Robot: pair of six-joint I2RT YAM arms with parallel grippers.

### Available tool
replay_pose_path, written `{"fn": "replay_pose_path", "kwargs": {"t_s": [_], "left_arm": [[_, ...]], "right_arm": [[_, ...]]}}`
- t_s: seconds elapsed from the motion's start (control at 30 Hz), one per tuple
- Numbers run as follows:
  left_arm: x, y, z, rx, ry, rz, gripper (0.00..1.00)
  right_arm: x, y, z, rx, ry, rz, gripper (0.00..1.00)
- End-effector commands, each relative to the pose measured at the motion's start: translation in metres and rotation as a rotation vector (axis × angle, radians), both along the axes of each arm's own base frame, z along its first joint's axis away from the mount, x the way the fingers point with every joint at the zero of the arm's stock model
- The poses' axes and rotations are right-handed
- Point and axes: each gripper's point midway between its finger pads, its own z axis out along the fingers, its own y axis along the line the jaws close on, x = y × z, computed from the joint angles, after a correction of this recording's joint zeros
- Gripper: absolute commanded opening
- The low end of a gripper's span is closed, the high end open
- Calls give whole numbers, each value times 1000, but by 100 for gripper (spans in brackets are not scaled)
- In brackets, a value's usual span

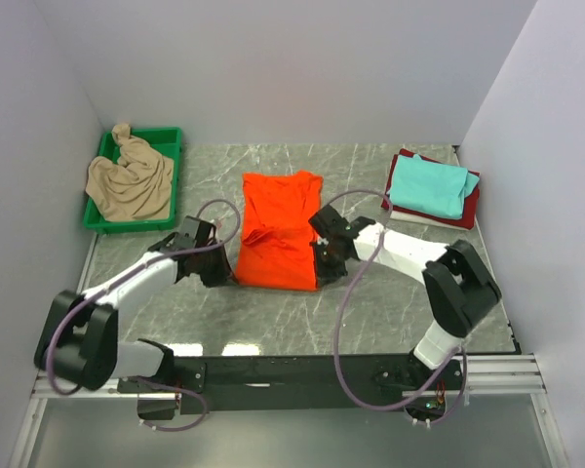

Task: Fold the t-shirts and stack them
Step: Fold the tshirt

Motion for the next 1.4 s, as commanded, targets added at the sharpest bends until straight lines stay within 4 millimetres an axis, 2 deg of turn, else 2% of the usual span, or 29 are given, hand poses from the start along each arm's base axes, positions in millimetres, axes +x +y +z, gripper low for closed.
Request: {"fn": "replay_pose_path", "kwargs": {"t_s": [0.0, 0.07, 0.17, 0.33, 0.47, 0.6, 0.77, 0.83, 0.9, 1.0, 1.07, 1.37], "left_arm": [[-37, -4, 12, -28, 41, -45, 0], [-46, -16, 25, -55, 34, -73, 0], [-54, -12, 41, -58, 25, -48, 0], [-57, -1, 84, -54, -56, 6, 0], [-62, 1, 108, -82, -87, 22, 0], [-74, 4, 123, -100, -81, 35, 0], [-94, 8, 134, -132, -54, 48, 0], [-100, 9, 142, -154, -63, 50, 0], [-101, 9, 150, -169, -76, 58, 0], [-93, 8, 160, -181, -120, 72, 0], [-87, 6, 158, -168, -120, 67, 0], [-41, -2, 154, -126, -203, 80, 0]], "right_arm": [[-43, -14, 7, -50, 50, 25, 0], [-63, -16, 12, -54, 62, 34, 0], [-77, -21, 27, -44, 45, 7, 0], [-79, -27, 66, 4, -32, -53, 0], [-82, -31, 91, 28, -63, -73, 0], [-95, -36, 98, 32, -53, -77, 0], [-125, -38, 101, 52, 0, -90, 0], [-137, -37, 109, 75, 12, -102, 0], [-141, -37, 118, 105, 4, -128, 0], [-135, -34, 133, 153, -36, -161, 0], [-125, -34, 142, 158, -84, -186, 0], [-66, -48, 153, 102, -234, -281, 0]]}}
